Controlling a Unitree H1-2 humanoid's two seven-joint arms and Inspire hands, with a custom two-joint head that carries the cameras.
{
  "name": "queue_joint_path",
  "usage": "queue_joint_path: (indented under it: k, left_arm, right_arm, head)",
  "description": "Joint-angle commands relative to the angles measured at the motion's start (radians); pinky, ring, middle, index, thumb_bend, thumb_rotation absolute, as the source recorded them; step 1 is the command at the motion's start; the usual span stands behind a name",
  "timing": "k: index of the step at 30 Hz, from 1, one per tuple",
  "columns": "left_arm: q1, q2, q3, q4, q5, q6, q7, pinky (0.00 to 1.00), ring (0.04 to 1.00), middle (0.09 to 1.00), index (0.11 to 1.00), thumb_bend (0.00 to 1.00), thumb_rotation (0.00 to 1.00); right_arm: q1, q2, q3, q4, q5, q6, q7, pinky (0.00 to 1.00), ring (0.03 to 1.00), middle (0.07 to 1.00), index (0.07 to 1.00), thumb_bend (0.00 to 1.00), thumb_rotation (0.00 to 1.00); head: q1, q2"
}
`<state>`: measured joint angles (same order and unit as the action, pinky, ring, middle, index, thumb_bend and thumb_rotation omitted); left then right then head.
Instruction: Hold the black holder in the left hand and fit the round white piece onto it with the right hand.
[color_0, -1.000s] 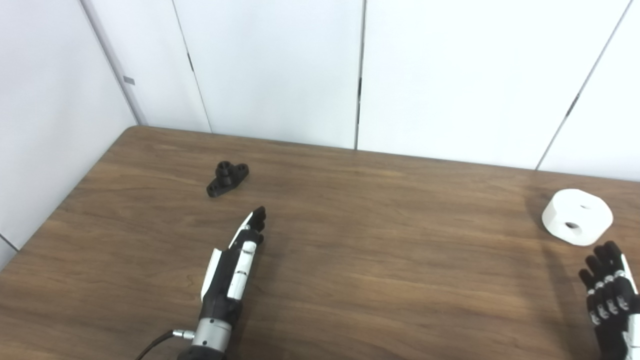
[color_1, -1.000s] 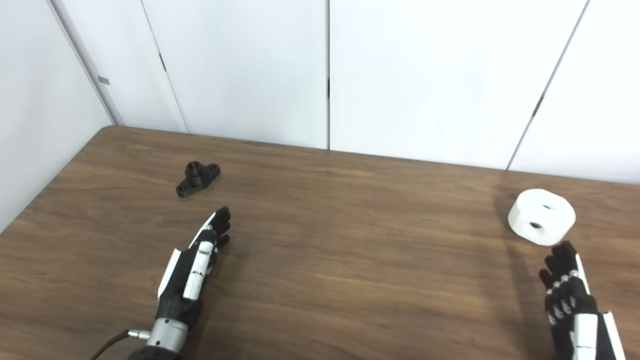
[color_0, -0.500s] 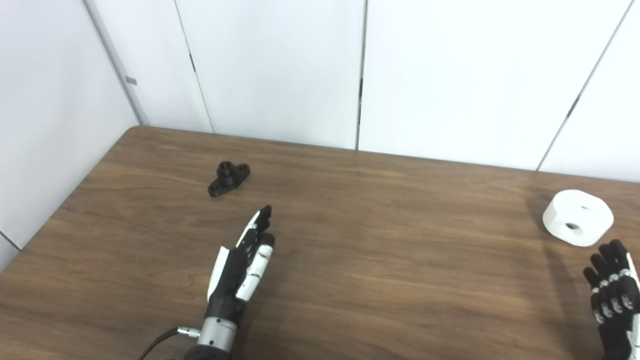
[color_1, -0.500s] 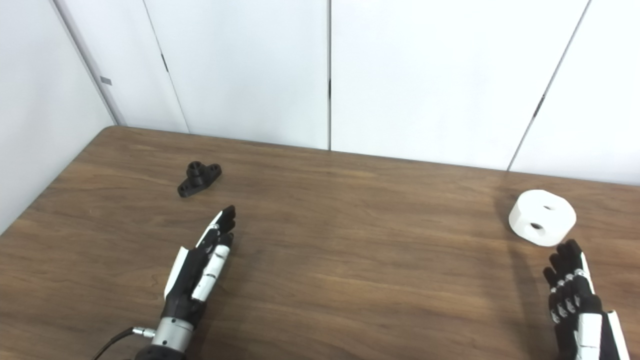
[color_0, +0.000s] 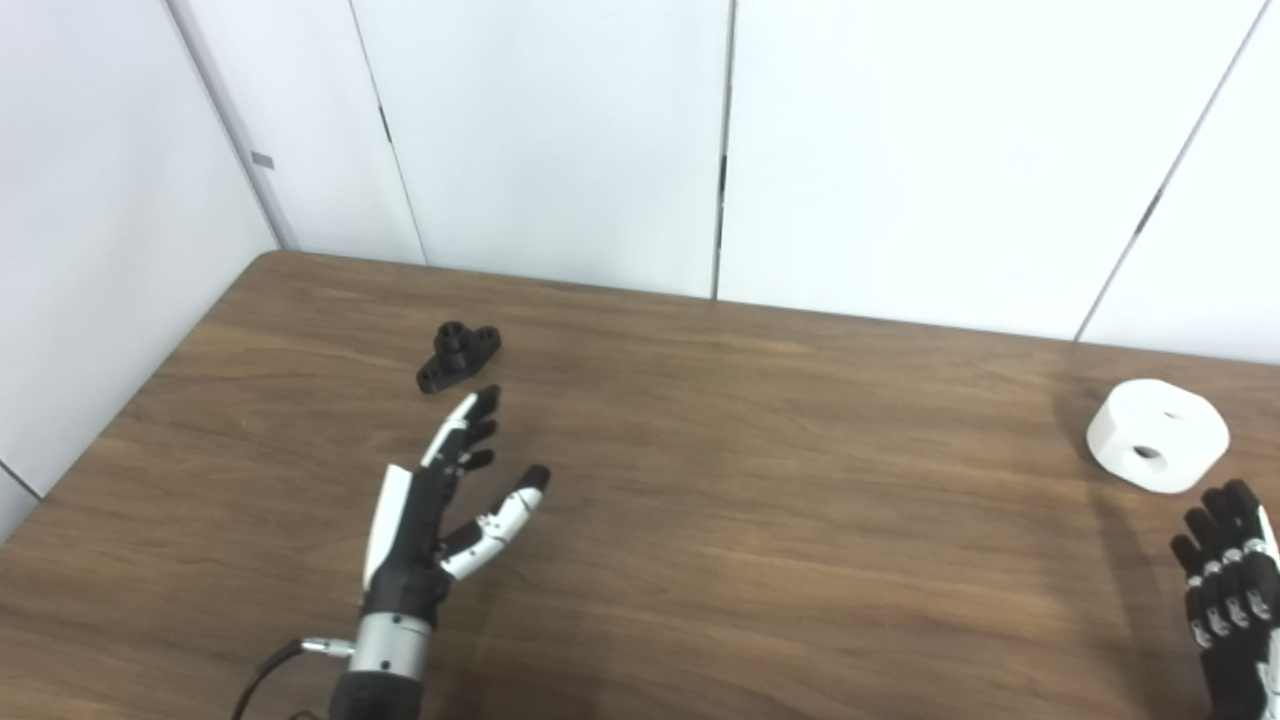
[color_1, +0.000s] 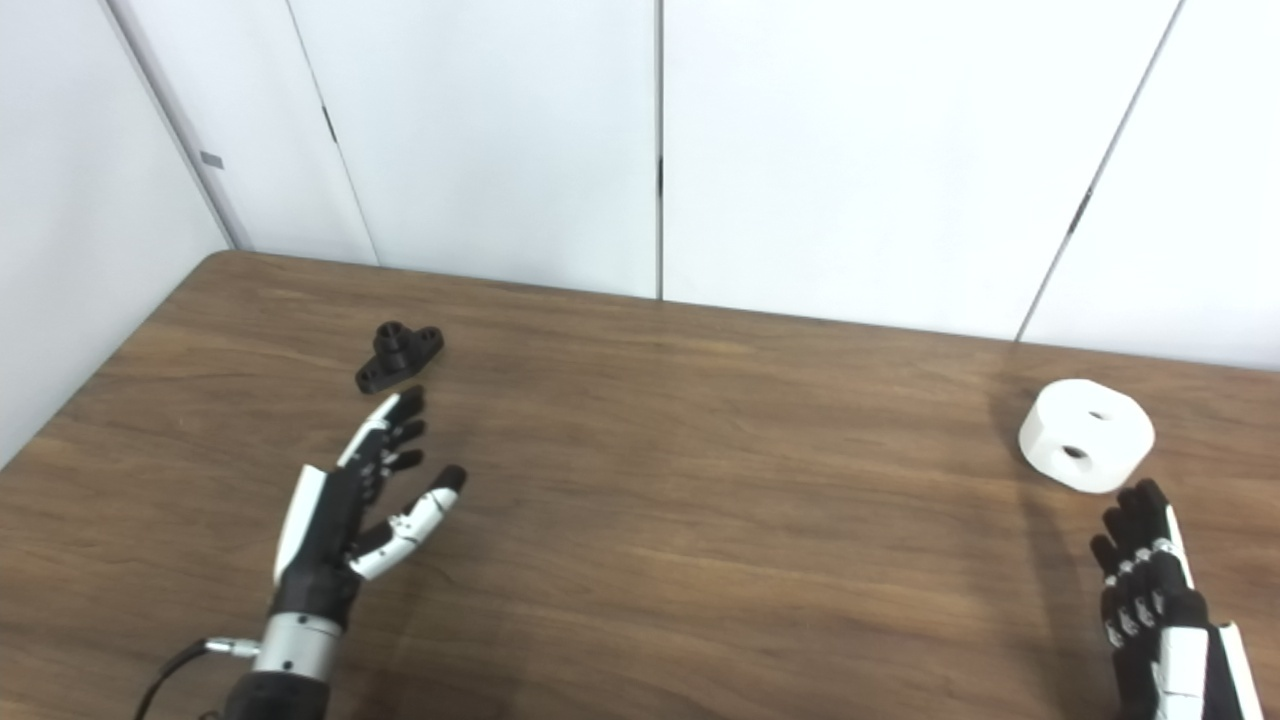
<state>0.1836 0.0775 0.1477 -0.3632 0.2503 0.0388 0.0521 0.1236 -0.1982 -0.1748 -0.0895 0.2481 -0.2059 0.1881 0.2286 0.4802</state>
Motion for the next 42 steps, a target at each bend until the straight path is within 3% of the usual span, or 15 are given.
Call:
queue_joint_path:
  k: [1,5,11,17,24,31,36,42]
  left_arm:
    - [-0.033,0.033,0.016,-0.046,0.006,0.016,0.004,0.81,0.891,0.924,0.907,0.63,0.25]
    - [-0.076,0.069,0.035,-0.053,0.058,0.049,0.016,0.8,0.887,0.922,0.897,0.66,0.2]
    - [-0.133,0.124,0.052,-0.042,0.185,0.131,0.036,0.91,0.941,0.933,0.885,0.68,0.23]
    - [-0.194,0.172,0.055,-0.002,0.322,0.185,0.06,0.88,0.916,0.903,0.83,0.69,0.29]
    - [-0.283,0.238,0.078,0.119,0.328,0.197,0.072,0.87,0.926,0.912,0.819,0.71,0.32]
    - [-0.36,0.291,0.082,0.265,0.318,0.174,0.125,0.83,0.925,0.907,0.783,0.73,0.28]
    - [-0.4,0.317,0.068,0.371,0.315,0.146,0.167,0.84,0.919,0.888,0.757,0.78,0.28]
    - [-0.436,0.342,0.02,0.458,0.336,0.177,0.168,0.92,0.934,0.899,0.779,0.79,0.34]
  right_arm:
    - [0.037,0.015,0.009,0.058,0.01,-0.024,0.007,1.0,1.0,0.997,1.0,0.57,1.0]
    - [0.038,0.016,0.011,0.058,0.009,-0.025,0.01,1.0,1.0,0.996,1.0,0.55,1.0]
    - [0.044,0.023,0.012,0.047,0.002,-0.02,0.002,1.0,1.0,0.989,1.0,0.57,1.0]
    - [0.041,0.029,0.017,0.045,-0.007,-0.016,-0.004,1.0,1.0,0.991,1.0,0.57,1.0]
    - [0.044,0.035,0.022,0.042,-0.001,-0.008,-0.004,1.0,1.0,0.992,1.0,0.59,1.0]
    - [0.047,0.038,0.026,0.032,0.001,0.0,-0.003,1.0,1.0,0.993,1.0,0.58,1.0]
    - [0.05,0.035,0.029,0.03,-0.004,0.0,-0.002,1.0,1.0,0.998,1.0,0.59,1.0]
    - [0.049,0.034,0.026,0.035,-0.003,-0.004,-0.003,1.0,1.0,0.993,1.0,0.58,1.0]
  head:
    - [0.0,0.002]
    - [-0.003,0.001]
    - [-0.006,-0.001]
    - [-0.008,-0.004]
    - [-0.016,-0.007]
    - [-0.018,-0.005]
    - [-0.019,-0.003]
    - [-0.017,0.0]
